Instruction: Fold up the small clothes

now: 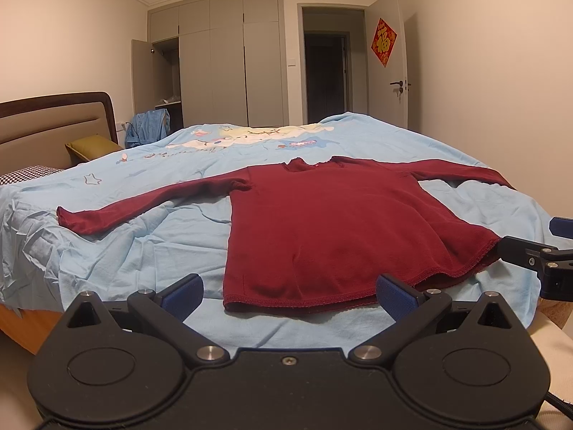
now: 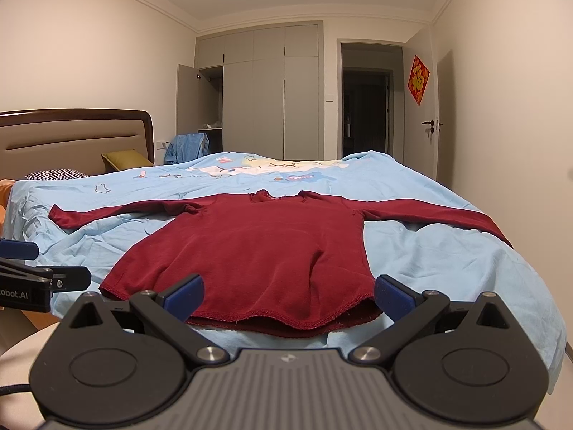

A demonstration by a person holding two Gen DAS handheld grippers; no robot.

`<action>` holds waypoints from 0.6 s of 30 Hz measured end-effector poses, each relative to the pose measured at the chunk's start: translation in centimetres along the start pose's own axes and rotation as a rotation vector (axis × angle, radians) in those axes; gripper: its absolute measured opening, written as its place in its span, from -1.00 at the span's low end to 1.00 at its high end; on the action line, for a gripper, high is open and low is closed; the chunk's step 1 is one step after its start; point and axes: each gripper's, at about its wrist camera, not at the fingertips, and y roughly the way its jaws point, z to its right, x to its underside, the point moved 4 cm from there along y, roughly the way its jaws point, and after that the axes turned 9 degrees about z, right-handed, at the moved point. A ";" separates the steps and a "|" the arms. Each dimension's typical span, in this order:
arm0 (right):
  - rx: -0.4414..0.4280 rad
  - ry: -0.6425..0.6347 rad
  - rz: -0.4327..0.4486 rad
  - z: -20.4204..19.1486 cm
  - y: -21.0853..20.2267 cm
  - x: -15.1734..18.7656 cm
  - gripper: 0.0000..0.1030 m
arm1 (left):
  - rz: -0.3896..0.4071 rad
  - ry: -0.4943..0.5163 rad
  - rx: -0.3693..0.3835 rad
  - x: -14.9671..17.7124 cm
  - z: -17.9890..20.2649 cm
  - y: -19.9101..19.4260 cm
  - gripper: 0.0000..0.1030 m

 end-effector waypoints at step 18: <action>0.001 0.004 -0.002 0.1 0.1 0.1 1.00 | -0.001 0.000 0.000 0.0 0.0 0.0 0.99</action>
